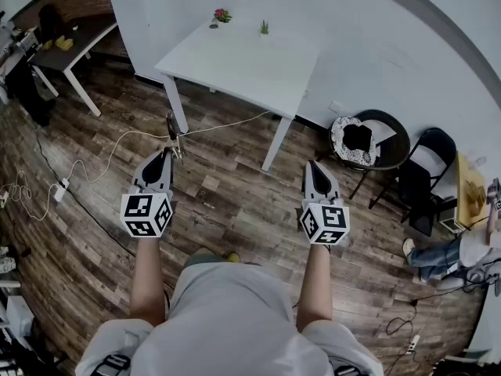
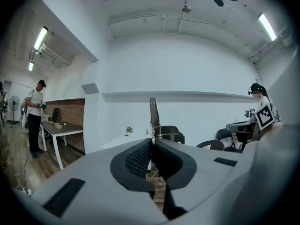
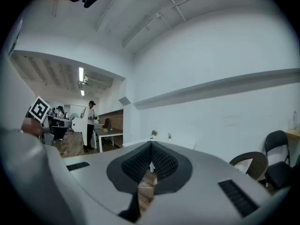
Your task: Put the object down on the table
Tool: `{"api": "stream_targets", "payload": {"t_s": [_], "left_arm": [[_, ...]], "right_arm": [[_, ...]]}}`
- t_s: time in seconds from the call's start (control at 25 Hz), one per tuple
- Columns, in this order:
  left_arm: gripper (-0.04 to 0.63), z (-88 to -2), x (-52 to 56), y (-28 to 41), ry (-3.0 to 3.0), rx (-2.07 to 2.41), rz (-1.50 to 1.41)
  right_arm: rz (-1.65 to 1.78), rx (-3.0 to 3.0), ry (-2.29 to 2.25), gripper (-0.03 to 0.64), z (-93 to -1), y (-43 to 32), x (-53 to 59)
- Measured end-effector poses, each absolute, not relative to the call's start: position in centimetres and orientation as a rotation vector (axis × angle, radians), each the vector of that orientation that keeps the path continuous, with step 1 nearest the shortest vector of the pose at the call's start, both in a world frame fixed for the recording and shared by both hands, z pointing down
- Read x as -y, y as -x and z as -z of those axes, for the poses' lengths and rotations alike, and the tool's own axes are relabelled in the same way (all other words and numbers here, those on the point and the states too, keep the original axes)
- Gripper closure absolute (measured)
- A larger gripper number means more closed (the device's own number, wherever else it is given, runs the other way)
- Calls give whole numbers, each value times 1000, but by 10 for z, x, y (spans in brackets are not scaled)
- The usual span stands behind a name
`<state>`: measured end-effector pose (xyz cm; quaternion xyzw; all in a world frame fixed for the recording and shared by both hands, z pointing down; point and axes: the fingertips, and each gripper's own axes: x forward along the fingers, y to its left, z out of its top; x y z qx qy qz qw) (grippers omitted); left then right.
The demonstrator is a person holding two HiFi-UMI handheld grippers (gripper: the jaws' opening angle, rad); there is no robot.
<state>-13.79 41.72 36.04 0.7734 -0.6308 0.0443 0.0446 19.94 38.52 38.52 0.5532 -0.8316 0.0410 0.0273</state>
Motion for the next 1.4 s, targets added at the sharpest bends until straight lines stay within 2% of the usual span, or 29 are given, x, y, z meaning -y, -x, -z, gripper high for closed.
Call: {"api": "stream_targets", "payload": {"t_s": [0.68,1.4], "left_arm": [[575,-362,-419,132,-2359,1931,-146],[575,-372,-369,124,-2374,1891,-168]], "right_arm": [[-127,2591,-1703,609,-384,-201,-384],[-155,2571,-1710,607,-400,-203,-343]]}}
